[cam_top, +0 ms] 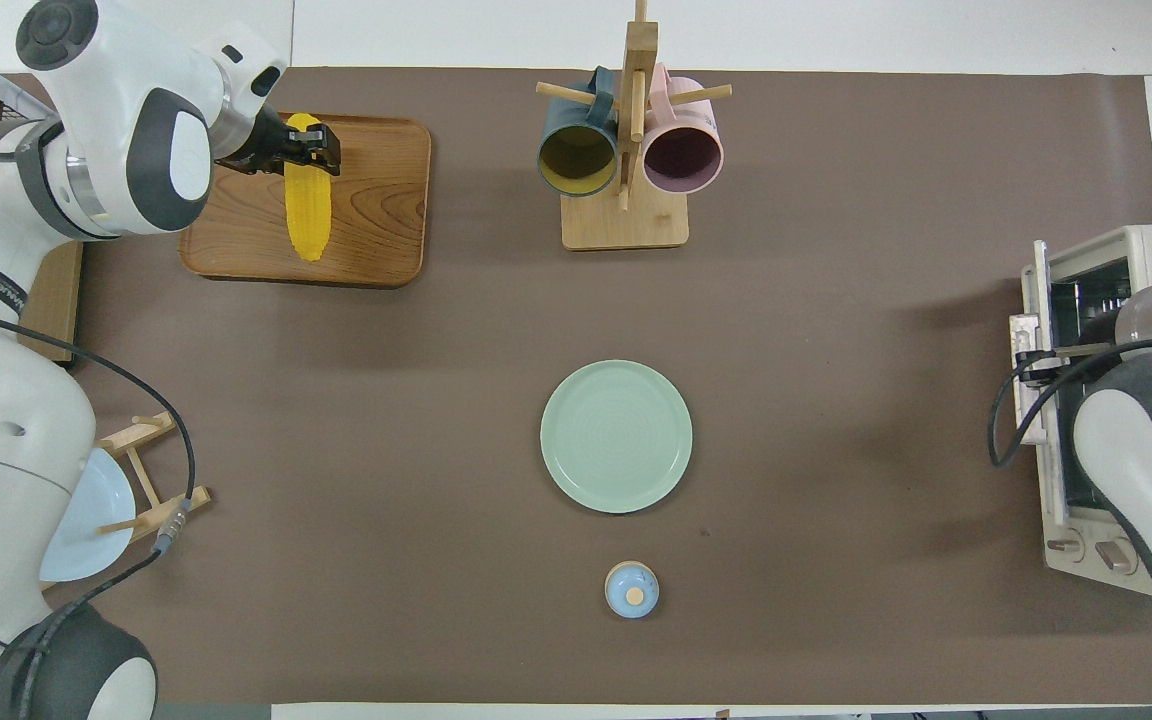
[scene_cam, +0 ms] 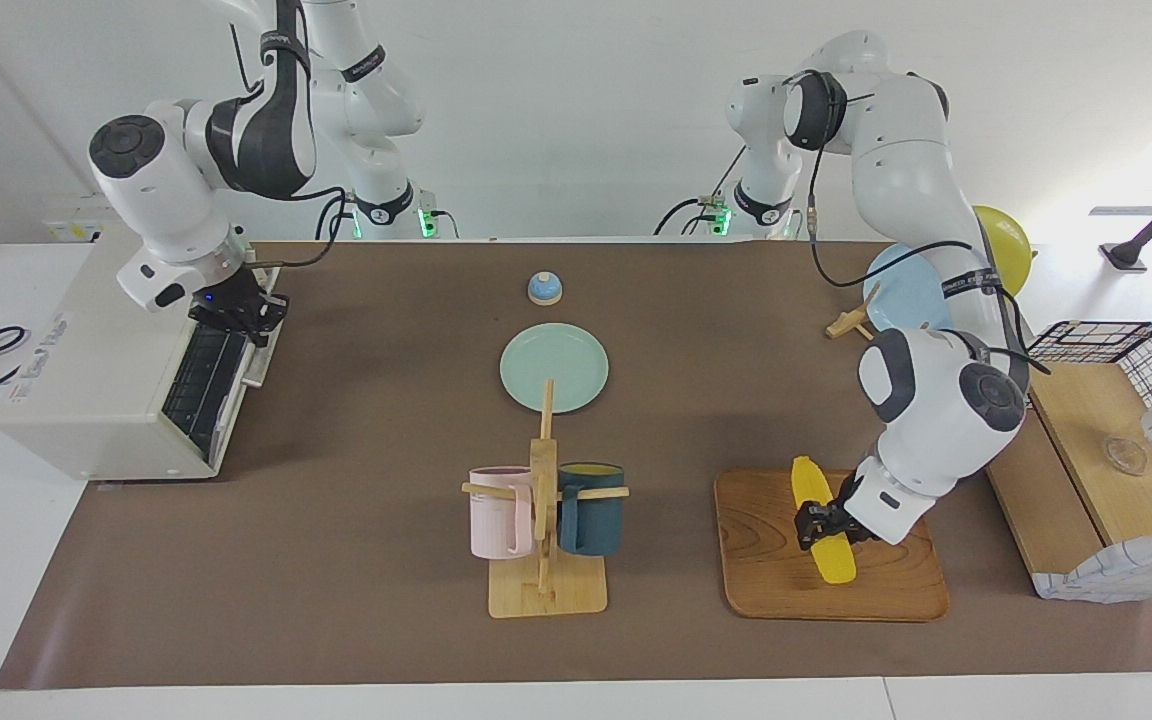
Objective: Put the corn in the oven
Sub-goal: 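Carry the corn toward the green plate while the right gripper opens the oven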
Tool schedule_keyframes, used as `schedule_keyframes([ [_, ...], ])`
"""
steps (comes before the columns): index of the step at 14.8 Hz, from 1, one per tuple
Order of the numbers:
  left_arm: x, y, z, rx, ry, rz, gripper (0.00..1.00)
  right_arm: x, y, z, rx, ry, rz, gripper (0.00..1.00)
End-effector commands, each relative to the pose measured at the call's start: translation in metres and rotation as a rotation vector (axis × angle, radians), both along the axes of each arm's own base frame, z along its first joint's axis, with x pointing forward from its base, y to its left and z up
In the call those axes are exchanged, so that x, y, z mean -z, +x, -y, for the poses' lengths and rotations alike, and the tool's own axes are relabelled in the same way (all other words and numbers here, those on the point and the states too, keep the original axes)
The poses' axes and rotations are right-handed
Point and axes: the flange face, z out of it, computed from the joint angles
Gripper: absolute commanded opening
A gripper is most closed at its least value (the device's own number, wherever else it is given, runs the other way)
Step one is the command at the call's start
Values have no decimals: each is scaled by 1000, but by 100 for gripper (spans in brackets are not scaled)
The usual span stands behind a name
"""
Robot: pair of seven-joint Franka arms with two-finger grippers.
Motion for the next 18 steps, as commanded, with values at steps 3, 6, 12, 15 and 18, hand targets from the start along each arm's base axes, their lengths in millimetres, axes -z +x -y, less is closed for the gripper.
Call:
schedule_keyframes([
  [3, -80, -121, 36, -98, 5, -75, 0, 67, 14, 8, 12, -1, 48, 0],
  [6, -98, -185, 107, -91, 23, -143, 0, 81, 12, -7, -10, 0, 66, 0],
  [12, -68, -296, 226, -27, 15, -117, 0, 110, -4, -14, -1, 2, 79, 0],
  [15, -35, -330, 264, -3, -6, -82, 0, 116, -8, -16, 10, 4, 70, 0],
  [18, 1, -332, 287, -4, -26, -54, 0, 121, -7, -42, 34, 4, 65, 0],
])
